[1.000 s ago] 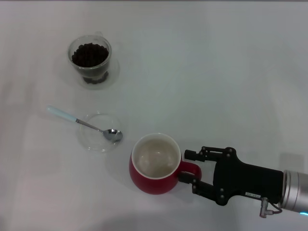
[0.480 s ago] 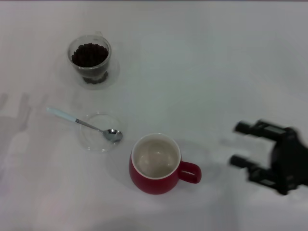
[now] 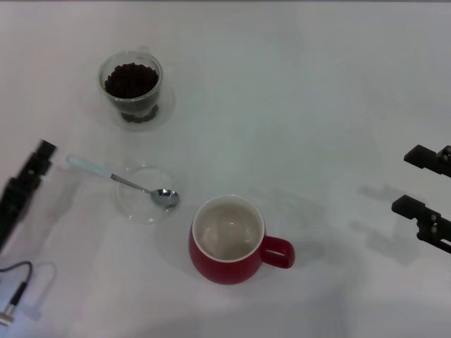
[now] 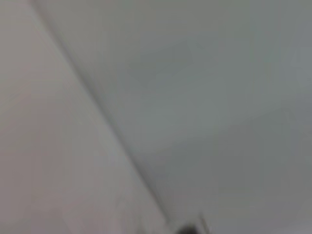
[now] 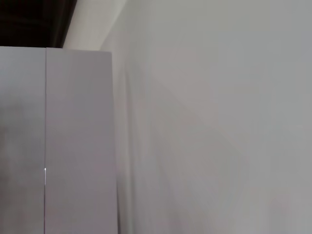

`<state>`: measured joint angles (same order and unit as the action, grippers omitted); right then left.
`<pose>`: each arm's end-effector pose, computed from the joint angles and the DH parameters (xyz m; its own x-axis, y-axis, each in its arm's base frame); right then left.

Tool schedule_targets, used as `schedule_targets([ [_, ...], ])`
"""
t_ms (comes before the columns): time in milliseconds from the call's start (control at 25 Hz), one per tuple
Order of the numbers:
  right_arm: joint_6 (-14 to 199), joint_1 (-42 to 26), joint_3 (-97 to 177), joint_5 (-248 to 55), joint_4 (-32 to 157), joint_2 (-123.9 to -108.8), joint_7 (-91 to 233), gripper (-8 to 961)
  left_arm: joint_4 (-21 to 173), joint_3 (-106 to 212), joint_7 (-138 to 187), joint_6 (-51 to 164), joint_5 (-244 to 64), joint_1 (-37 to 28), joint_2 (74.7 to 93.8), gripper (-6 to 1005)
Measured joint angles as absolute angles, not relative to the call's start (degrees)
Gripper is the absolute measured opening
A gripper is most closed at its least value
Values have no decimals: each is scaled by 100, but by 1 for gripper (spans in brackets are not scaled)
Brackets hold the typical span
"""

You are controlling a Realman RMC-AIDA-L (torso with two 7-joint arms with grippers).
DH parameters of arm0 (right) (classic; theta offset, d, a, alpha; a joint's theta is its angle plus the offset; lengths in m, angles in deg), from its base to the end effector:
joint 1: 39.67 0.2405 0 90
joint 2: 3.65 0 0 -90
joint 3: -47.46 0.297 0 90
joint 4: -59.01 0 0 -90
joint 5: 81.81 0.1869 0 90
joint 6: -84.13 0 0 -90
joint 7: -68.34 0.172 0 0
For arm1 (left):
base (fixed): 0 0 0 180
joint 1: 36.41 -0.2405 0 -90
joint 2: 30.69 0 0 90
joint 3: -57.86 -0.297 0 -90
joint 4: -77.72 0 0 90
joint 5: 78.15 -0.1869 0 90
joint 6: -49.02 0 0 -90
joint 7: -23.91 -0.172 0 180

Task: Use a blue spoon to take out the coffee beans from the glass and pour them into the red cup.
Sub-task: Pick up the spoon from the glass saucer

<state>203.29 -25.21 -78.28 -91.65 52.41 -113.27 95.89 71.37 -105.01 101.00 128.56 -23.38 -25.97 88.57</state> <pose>0.3237 0.1813 0.0067 0.5751 0.0429 -0.8170 -0.3762 -0.8729 -0.3107 -0.3651 0.2378 -0.0708 -0.2734 0.3917 0.8785 0.9355 -0.1042 0.3376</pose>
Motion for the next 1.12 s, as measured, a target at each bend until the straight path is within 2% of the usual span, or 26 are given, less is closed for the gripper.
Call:
schedule_targets([
  [400,20394,-2491,-7822,-9165,5234,-11350,9582,648,7087,-10499,10343,12679,-2693,-2599,8847,585],
  [800,20544,-2524,-7807,-9164,5279,-11381,9473,647,7505,-10500,11276,12275,-3387,-1919,8823,590],
  [1120,20576,-2530,-7761,-9068,5246,-11433,9445,646,7572,-10484,11354,12086,-3461,-1735,8813,591],
])
